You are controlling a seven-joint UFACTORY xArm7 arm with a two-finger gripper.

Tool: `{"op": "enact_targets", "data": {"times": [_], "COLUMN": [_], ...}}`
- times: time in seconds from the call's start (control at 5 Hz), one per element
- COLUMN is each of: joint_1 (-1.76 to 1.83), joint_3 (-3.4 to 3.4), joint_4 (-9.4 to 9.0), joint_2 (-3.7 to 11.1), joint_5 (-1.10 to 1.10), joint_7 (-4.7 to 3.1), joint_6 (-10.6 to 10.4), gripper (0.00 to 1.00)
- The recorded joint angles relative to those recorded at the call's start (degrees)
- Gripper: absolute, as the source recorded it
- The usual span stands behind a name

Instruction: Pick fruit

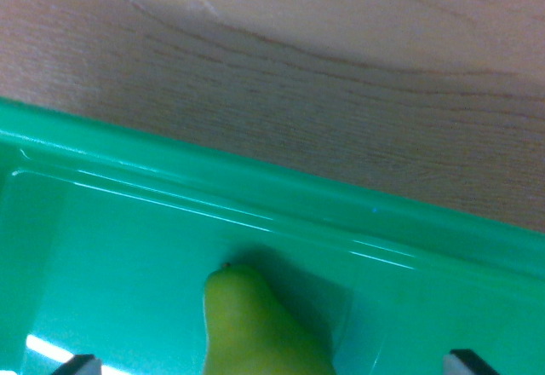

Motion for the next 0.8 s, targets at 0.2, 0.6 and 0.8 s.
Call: {"op": "enact_targets", "data": {"times": [0.2,0.6,0.8], "joint_1": [-0.12,-0.23,-0.23], "joint_3": [0.01,0.02,0.02], "joint_4": [-1.77,-3.47,-3.47], "joint_2": [0.83,1.64,1.64], "joint_5": [-0.02,-0.04,-0.04], "joint_7": [-1.68,-3.30,-3.30], "joint_6": [-2.6,-5.1,-5.1], "gripper": [0.00,0.00,0.00]}}
